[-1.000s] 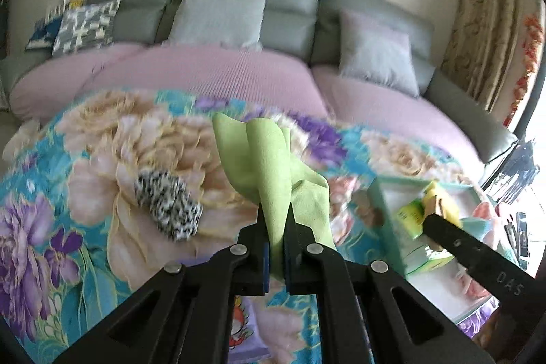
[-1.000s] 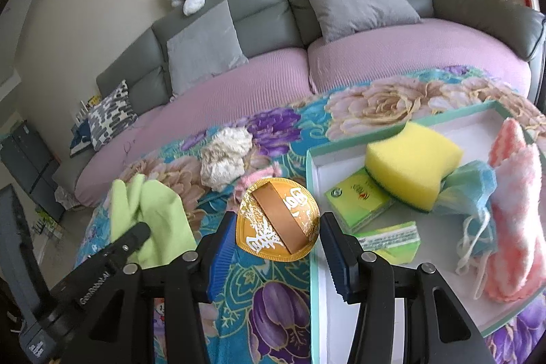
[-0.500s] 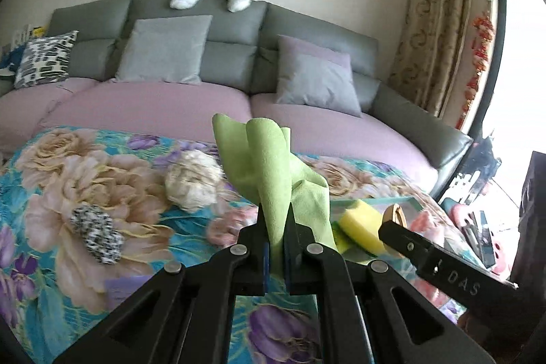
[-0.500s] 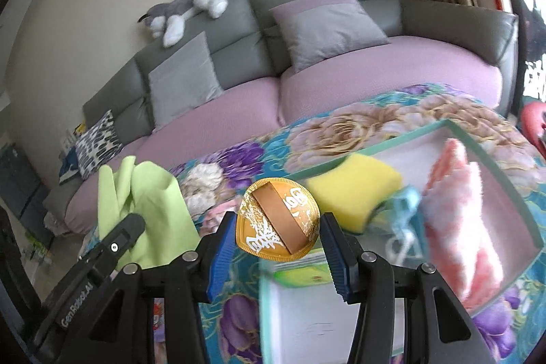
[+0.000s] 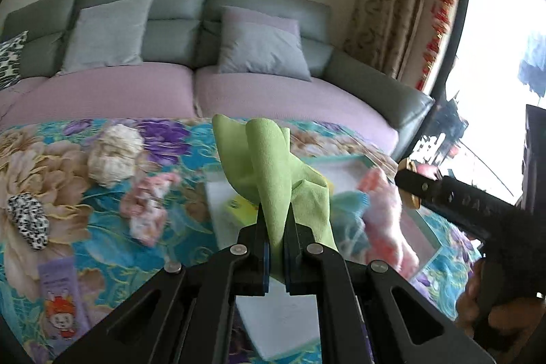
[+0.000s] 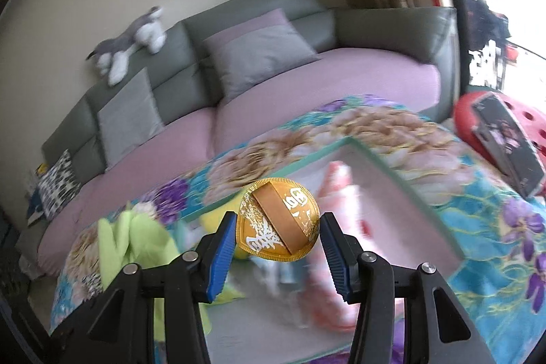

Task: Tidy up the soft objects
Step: 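Carry the green cloth and orange pad over the tray with both tools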

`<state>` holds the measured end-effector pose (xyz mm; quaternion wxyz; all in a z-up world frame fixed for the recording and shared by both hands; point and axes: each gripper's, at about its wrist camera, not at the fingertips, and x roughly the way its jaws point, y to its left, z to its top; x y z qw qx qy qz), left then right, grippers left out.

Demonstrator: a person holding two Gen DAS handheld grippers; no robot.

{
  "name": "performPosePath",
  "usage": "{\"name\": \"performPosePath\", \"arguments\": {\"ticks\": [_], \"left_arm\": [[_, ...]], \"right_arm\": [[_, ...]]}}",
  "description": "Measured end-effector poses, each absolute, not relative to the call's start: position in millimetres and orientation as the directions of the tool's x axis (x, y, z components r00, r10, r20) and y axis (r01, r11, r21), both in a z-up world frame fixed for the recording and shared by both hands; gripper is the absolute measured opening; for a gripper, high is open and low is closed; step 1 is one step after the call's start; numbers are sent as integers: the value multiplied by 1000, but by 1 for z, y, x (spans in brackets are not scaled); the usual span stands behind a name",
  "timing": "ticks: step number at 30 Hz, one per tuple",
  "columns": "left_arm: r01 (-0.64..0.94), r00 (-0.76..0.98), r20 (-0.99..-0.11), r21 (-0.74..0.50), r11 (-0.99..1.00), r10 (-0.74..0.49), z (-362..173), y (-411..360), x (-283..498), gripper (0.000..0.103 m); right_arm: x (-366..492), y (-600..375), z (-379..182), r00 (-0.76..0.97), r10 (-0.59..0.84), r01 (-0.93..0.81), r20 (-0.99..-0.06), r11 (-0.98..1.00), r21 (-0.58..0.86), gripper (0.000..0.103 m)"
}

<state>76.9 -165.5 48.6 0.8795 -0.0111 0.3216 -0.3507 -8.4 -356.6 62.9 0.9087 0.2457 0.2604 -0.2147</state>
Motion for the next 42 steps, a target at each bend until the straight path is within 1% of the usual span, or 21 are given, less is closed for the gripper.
{"name": "performPosePath", "arguments": {"ticks": [6, 13, 22, 30, 39, 42], "left_arm": [[634, 481, -603, -262, 727, -636, 36, -185, 72, 6], [651, 420, -650, -270, 710, -633, 26, -195, 68, 6], [634, 377, -722, -256, 730, -580, 9, -203, 72, 6], [622, 359, -770, -224, 750, -528, -6, -206, 74, 6], [590, 329, -794, -250, 768, -511, -14, -203, 81, 6], [585, 323, -798, -253, 770, -508, -14, -202, 82, 7]], "right_arm": [[-23, -383, 56, 711, -344, 611, -613, 734, 297, 52], [-26, -393, 49, 627, -433, 688, -648, 697, 200, 52], [-26, -404, 32, 591, -405, 718, -697, 658, 227, 52], [-17, -403, 20, 572, -361, 707, -736, 673, 219, 53], [-11, -399, 15, 562, -335, 695, -756, 687, 211, 53], [-10, -399, 14, 557, -333, 694, -760, 690, 207, 55]]}}
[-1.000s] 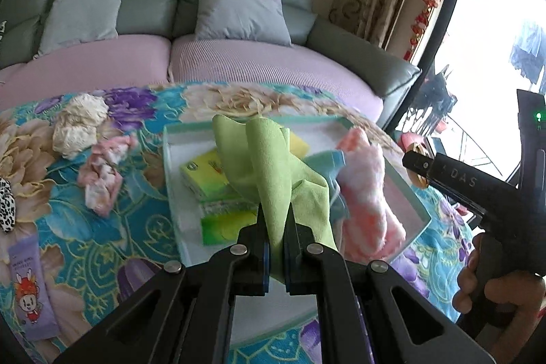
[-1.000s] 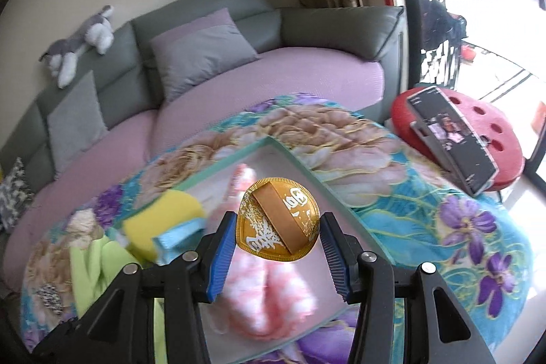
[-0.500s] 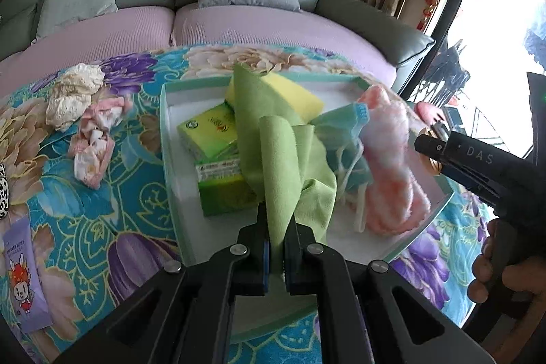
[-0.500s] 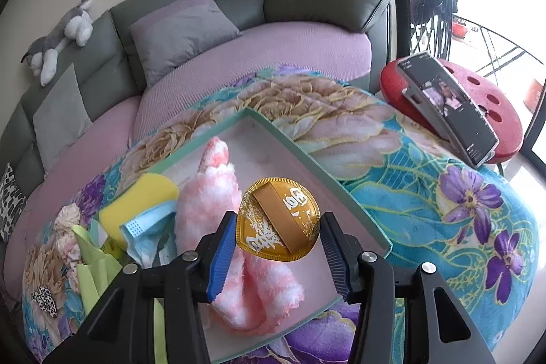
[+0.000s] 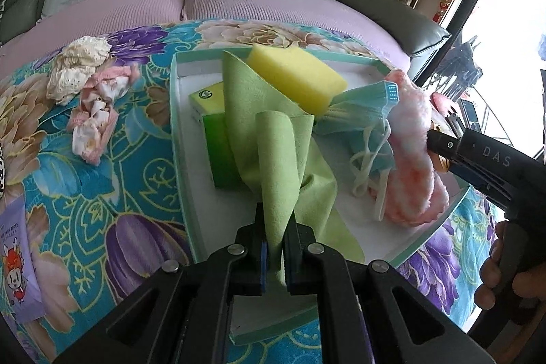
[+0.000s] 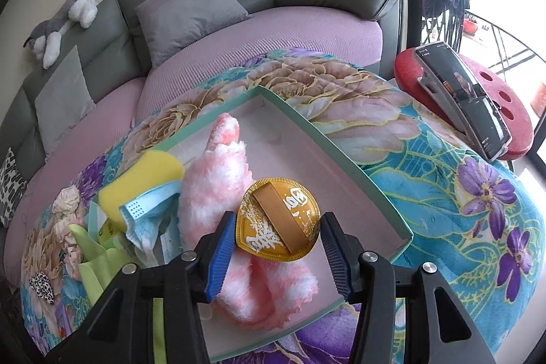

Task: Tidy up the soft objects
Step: 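Carry the green cloth and orange pad over the tray with both tools, then release the orange pad and green cloth into the tray, opening both tools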

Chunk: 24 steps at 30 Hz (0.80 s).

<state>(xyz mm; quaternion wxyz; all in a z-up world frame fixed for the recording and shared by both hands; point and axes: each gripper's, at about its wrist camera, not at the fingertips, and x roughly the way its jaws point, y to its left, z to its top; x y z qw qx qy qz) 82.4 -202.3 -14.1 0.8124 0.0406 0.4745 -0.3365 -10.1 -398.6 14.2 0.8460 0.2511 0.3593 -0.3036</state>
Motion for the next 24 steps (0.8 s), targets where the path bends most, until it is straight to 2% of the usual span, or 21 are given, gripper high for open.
{"name": "performPosePath", "arguments": {"ticks": [3, 5, 7, 13, 18, 24], "left_arm": [[585, 322, -794, -261, 768, -515, -13, -201, 83, 9], [588, 325, -791, -261, 766, -519, -11, -200, 83, 18], [591, 332, -781, -264, 762, -528, -7, -199, 82, 34], [591, 368, -753, -262, 763, -545, 5, -192, 81, 47], [567, 405, -727, -277, 776, -555, 14, -182, 86, 55], [510, 461, -711, -278, 814, -531, 19, -163, 96, 58]], "right_arm": [[-8, -397, 14, 552, -334, 692, -764, 695, 196, 58], [-8, -396, 15, 550, -337, 691, -764, 698, 189, 59], [-7, -395, 16, 546, -341, 690, -765, 700, 181, 59], [-7, -394, 18, 535, -355, 698, -767, 697, 164, 67], [-8, -393, 21, 529, -368, 704, -764, 694, 153, 71], [-11, -392, 28, 519, -410, 724, -751, 677, 131, 72]]}}
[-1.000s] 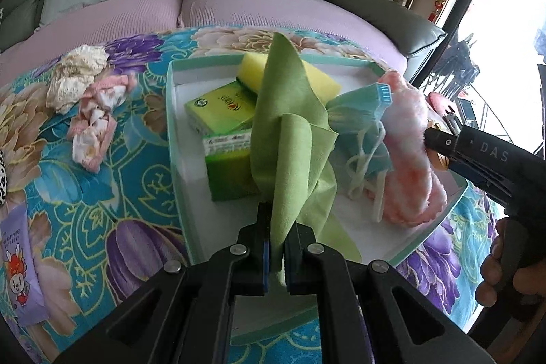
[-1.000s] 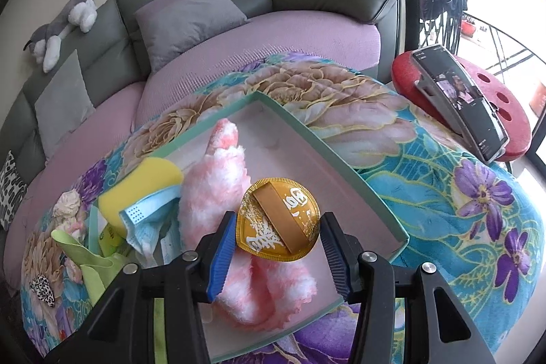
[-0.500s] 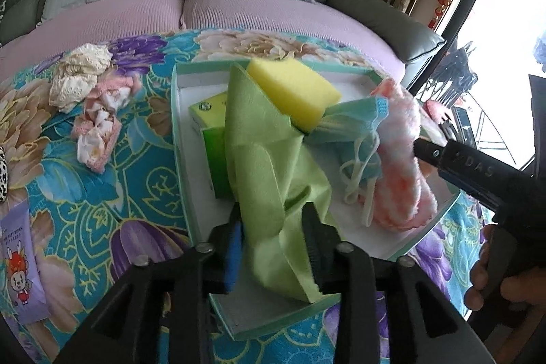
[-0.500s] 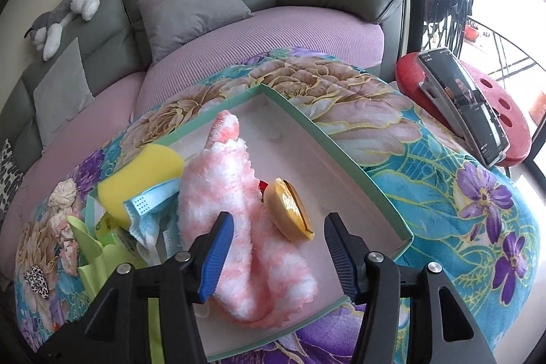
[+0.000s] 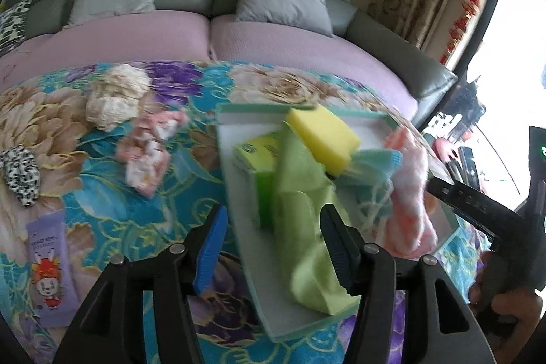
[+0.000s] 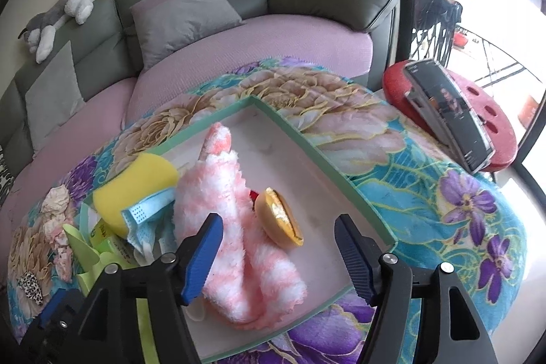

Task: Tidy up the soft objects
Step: 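Release the orange pad and green cloth into the tray, opening both tools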

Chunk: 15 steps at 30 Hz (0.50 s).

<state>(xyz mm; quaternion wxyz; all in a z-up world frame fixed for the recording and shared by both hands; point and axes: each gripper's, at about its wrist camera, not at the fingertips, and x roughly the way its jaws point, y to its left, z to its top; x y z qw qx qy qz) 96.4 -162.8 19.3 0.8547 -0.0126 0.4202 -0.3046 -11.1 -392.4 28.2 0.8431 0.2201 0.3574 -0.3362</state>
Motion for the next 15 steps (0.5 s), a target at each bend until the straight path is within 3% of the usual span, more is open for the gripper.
{"name": "performPosePath", "arguments": {"ticks": [5, 8, 10, 11, 15], "left_arm": [[446, 506, -698, -292, 846, -507, 22, -141, 107, 59], [396, 537, -698, -287, 872, -474, 21, -128, 115, 71], [363, 555, -702, -278, 889, -446, 20, -121, 119, 81], [342, 563, -707, -273, 899, -429, 19, -117, 122, 82], [264, 568, -732, -273, 925, -377, 11, -103, 132, 83]], "right_arm": [[-14, -389, 39, 542, -426, 721, -725, 678, 141, 72], [-13, -385, 44, 555, -425, 710, -715, 690, 141, 72], [-12, -382, 45, 568, -420, 700, -708, 699, 147, 78], [-10, -380, 46, 575, -415, 695, -705, 703, 153, 83], [-5, -372, 47, 604, -382, 665, -700, 725, 179, 84]]}}
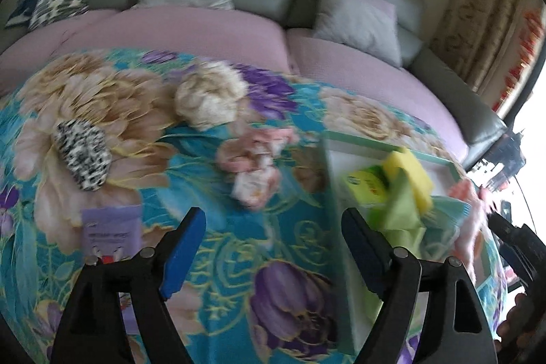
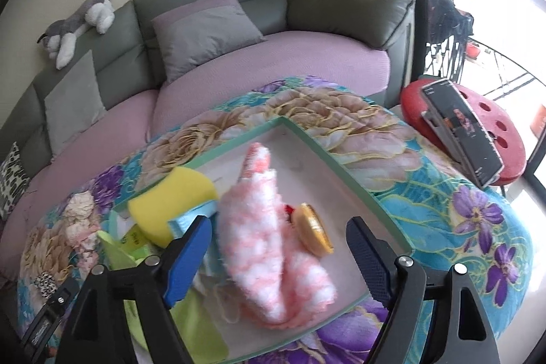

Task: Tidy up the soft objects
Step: 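Release the orange pad and green cloth into the tray, opening both tools, then move both tools from the tray toward the wipes pack and leopard scrunchie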

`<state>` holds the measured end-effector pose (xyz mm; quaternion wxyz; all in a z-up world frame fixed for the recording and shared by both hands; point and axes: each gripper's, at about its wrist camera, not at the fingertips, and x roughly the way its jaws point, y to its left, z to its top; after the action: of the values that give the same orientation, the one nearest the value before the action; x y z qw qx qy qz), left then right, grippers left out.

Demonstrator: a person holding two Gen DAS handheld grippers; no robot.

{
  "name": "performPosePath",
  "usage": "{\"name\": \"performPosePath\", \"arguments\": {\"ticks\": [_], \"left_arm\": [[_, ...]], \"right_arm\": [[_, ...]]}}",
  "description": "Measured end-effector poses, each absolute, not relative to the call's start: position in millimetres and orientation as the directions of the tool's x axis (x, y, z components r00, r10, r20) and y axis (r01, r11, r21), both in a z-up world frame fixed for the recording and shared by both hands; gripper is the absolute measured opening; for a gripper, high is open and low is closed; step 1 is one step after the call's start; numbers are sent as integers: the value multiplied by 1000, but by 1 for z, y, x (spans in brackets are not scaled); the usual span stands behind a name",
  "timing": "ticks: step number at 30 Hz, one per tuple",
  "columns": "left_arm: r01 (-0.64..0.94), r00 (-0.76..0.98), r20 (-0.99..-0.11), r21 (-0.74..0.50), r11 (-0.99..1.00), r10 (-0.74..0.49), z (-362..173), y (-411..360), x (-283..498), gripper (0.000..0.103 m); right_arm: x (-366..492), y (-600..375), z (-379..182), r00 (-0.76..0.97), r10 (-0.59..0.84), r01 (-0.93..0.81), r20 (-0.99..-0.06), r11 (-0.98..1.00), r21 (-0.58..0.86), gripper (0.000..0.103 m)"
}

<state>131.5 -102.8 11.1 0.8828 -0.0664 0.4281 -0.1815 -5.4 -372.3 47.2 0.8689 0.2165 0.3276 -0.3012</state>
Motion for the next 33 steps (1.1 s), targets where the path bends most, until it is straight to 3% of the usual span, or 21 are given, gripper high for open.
{"name": "performPosePath", "arguments": {"ticks": [6, 19, 27, 33], "left_arm": [[167, 607, -730, -269, 949, -314, 9, -77, 140, 91], [38, 675, -720, -186, 982, -163, 27, -20, 147, 92], [-66, 681, -726, -190, 980, -95, 40, 37, 148, 92], [-110, 656, -750, -203, 973, -83, 37, 61, 151, 92]], "right_arm": [[3, -356, 52, 636, -362, 620, -682, 765, 173, 84], [18, -320, 59, 720, -250, 494, -648, 840, 224, 90], [38, -263, 64, 776, -131, 330, -617, 918, 219, 90], [55, -226, 55, 762, -71, 256, -644, 946, 199, 90]]}}
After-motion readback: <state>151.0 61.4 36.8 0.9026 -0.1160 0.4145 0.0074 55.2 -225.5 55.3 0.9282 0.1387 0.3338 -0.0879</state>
